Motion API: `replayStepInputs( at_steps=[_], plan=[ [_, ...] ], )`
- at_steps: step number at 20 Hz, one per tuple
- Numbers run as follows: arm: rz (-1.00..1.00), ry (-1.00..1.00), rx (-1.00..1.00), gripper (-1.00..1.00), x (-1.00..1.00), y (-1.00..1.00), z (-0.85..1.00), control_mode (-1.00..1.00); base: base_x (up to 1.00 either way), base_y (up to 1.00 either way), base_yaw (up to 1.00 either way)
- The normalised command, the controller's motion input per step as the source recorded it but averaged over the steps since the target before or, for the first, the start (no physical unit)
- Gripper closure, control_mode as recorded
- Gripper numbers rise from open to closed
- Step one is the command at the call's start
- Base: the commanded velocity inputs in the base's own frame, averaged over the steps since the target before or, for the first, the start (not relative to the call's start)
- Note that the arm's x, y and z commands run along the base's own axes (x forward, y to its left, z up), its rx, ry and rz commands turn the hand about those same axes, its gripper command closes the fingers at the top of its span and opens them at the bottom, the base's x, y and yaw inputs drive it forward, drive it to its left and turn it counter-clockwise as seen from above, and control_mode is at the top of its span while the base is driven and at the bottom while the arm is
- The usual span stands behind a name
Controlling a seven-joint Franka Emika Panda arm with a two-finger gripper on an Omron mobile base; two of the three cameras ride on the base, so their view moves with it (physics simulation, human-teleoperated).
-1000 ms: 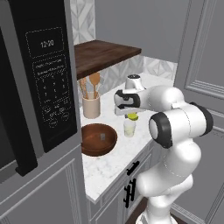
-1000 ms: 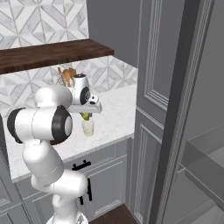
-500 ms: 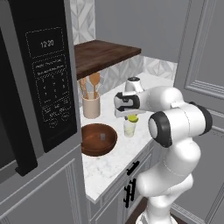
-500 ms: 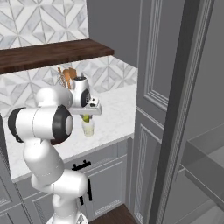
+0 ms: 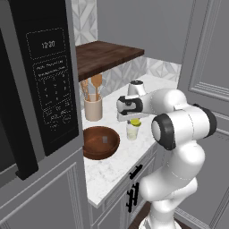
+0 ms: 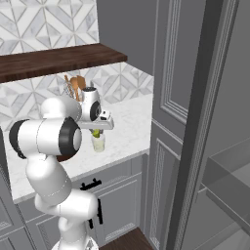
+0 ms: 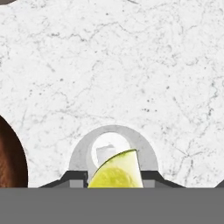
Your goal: Grab a lemon wedge from the fridge and one ice cube from the ice bowl, and put them in the glass of lemonade.
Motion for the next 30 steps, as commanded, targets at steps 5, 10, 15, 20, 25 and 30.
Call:
replayStepInputs(
  at_steps=[5, 10, 15, 20, 25, 30],
  plan=[
    [0.0, 0.0, 0.0, -1.0, 0.0, 0.0, 0.0, -1.0, 0.0, 0.0, 0.0],
    [0.0, 0.0, 0.0, -1.0, 0.0, 0.0, 0.0, -1.0, 0.0, 0.0, 0.0],
    [0.0, 0.0, 0.0, -1.0, 0.0, 0.0, 0.0, -1.0, 0.0, 0.0, 0.0],
    [0.0, 0.0, 0.0, -1.0, 0.0, 0.0, 0.0, -1.0, 0.0, 0.0, 0.0],
    [0.0, -0.08, 0.03, -1.0, -0.09, -0.04, 0.08, -1.0, 0.0, 0.0, 0.0],
    [0.0, -0.14, 0.07, -1.0, -0.09, -0.05, 0.19, -1.0, 0.0, 0.0, 0.0]
  ],
)
